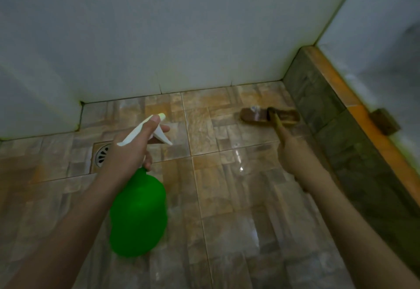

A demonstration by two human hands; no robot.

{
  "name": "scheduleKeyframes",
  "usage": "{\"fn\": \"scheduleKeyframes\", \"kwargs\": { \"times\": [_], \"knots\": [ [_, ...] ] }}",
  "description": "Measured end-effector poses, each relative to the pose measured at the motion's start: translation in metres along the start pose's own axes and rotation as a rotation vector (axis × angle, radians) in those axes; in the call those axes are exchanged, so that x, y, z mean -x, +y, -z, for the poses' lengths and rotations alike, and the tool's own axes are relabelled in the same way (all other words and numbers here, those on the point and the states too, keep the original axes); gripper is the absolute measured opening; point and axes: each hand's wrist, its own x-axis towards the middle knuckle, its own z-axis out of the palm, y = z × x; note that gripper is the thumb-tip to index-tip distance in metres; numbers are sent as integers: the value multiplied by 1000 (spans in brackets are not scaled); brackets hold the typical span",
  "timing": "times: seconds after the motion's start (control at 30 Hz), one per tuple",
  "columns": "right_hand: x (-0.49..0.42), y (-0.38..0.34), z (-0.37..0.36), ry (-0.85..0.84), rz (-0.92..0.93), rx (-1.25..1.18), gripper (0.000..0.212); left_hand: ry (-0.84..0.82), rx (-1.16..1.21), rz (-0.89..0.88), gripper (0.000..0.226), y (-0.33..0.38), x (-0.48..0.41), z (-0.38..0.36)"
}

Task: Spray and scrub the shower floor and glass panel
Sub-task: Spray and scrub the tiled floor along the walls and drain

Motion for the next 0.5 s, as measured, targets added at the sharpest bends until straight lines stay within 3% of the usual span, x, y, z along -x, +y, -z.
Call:
{"fn": "scheduleKeyframes", "kwargs": {
  "times": [0.23,0.33,0.43,0.5],
  "knots": [
    [-101,-9,18,3,25,29,72,-31,-7,-6,31,1,-2,-8],
    [-68,-5,2,20,80,-11,73,-21,-17,-10,28,4,-1,-7],
    [-3,17,-35,162,172,-3,63,-37,-12,-20,30,4,1,-8],
    [-14,16,-36,156,204,-10,61,-37,-12,-24,29,3,1,-7]
  ]
}}
